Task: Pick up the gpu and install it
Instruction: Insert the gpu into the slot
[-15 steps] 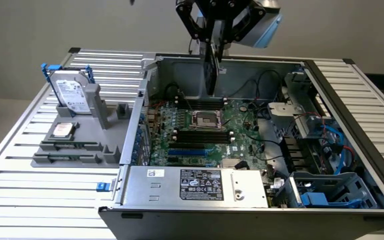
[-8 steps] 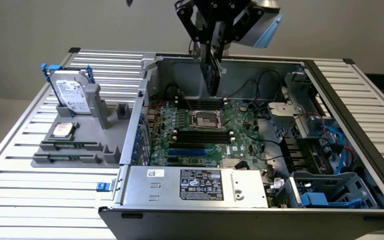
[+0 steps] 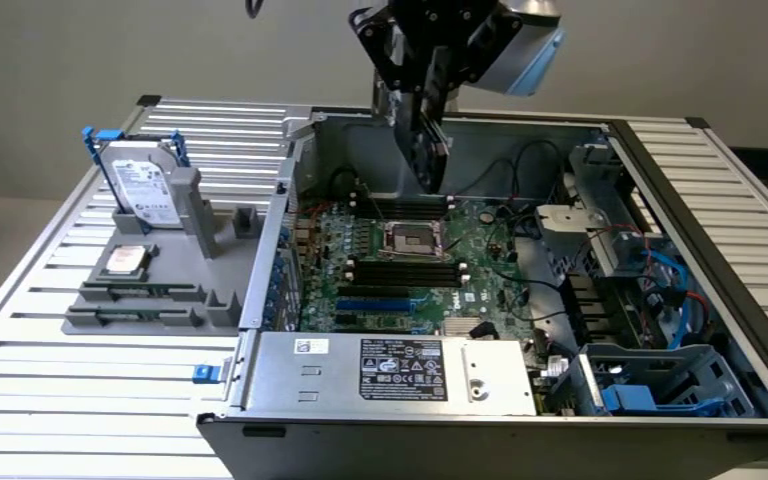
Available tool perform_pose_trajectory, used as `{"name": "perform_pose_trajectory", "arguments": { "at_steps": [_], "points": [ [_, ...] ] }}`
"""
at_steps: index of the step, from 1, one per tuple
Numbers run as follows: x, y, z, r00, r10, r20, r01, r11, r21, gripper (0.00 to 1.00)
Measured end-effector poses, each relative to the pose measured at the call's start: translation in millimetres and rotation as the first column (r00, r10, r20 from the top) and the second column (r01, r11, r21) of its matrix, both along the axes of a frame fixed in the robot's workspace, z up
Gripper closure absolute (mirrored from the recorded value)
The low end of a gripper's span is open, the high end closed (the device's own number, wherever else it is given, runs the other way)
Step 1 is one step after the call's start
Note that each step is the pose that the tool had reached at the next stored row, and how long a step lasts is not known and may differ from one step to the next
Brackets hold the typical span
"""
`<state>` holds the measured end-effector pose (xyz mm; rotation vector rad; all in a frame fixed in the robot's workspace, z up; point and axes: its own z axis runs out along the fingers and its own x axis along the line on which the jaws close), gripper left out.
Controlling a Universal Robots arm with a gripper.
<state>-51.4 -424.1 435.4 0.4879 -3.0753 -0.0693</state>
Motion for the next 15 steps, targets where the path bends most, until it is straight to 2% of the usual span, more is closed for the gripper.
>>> {"name": "perform_pose_trajectory", "arguments": {
  "at_steps": [4, 8, 12, 15],
  "points": [
    [0.0, 0.0, -1.6, 0.9973, 0.073, 0.0000, -0.073, 0.9973, 0.0000, 0.74],
    [0.0, 0.0, -3.2, 0.9896, 0.144, 0.0000, -0.144, 0.9896, -0.0001, 0.74],
    [0.0, 0.0, -4.9, 0.9765, 0.216, 0.0000, -0.216, 0.9765, 0.0000, 0.74],
    [0.0, 0.0, -6.2, 0.9631, 0.269, 0.0000, -0.269, 0.9631, 0.0000, 0.74]
  ]
}}
